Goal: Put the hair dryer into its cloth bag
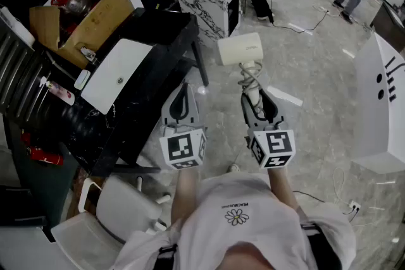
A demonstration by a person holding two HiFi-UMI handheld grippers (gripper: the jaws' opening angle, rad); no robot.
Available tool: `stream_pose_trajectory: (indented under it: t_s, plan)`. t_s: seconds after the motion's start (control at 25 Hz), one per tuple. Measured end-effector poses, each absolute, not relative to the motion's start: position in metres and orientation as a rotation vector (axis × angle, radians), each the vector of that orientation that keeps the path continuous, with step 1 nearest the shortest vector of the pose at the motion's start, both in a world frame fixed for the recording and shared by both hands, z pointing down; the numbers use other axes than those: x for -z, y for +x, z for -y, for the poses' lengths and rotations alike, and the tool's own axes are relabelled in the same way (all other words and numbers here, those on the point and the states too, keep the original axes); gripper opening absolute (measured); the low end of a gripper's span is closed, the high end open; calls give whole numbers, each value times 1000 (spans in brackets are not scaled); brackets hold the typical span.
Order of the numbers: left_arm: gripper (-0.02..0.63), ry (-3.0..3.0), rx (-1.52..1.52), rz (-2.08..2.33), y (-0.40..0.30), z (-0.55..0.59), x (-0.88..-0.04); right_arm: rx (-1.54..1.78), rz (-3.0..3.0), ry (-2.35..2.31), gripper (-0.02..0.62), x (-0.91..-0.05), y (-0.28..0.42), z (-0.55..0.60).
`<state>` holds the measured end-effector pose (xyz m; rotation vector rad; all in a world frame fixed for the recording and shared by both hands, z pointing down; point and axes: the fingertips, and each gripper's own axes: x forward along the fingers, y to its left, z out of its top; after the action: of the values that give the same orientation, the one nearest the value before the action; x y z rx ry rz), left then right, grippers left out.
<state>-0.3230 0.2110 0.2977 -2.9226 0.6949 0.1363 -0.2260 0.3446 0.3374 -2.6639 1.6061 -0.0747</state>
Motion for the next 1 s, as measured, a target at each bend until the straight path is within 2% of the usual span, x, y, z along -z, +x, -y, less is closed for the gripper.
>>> stream_pose_trajectory:
  t_s: [0.48, 1.0]
  plan:
    - [17, -2911, -120, -699, -297, -199, -302, -40, -1589, -2658, 181, -326, -200, -337]
    - [16, -2905, -74, -727, -267, -187, -317, 52, -1598, -2592, 181, -346, -163, -328]
